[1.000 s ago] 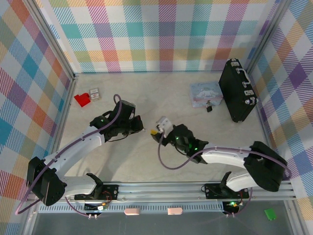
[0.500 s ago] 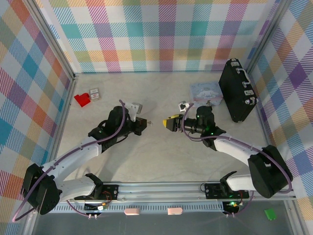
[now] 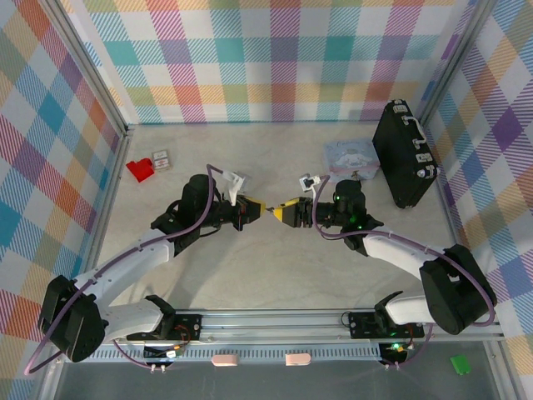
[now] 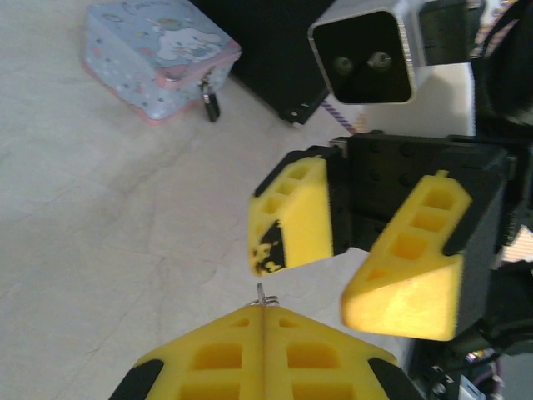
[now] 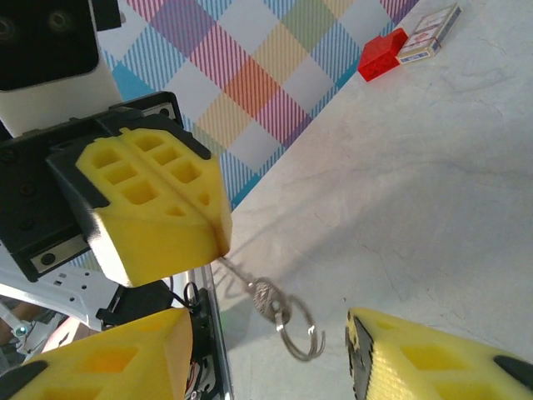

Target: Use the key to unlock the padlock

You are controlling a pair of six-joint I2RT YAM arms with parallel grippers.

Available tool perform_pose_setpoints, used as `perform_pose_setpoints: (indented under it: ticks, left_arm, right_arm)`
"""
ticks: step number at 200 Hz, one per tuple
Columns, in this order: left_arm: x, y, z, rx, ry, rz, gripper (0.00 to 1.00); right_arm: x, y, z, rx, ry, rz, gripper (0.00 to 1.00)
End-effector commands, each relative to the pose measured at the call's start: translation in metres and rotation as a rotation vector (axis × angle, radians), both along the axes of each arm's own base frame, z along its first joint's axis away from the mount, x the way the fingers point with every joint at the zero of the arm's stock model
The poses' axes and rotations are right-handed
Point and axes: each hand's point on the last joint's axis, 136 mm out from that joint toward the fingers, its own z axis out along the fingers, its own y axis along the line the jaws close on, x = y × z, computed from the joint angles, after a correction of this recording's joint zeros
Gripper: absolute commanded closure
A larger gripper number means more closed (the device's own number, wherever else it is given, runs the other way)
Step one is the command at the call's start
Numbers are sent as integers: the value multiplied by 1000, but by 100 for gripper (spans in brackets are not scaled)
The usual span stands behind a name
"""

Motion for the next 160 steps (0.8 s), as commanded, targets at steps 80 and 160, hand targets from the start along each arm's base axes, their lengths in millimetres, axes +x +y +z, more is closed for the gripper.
perform_pose_setpoints:
  ticks: [80, 160]
  left_arm:
    - [-15, -11, 31, -78, -46, -139, 100]
    - [-16, -12, 33, -86, -44, -149, 100]
  right_arm:
    - [-30, 1, 27, 77, -136, 167, 56]
    - [-33, 2, 19, 68, -122, 191, 70]
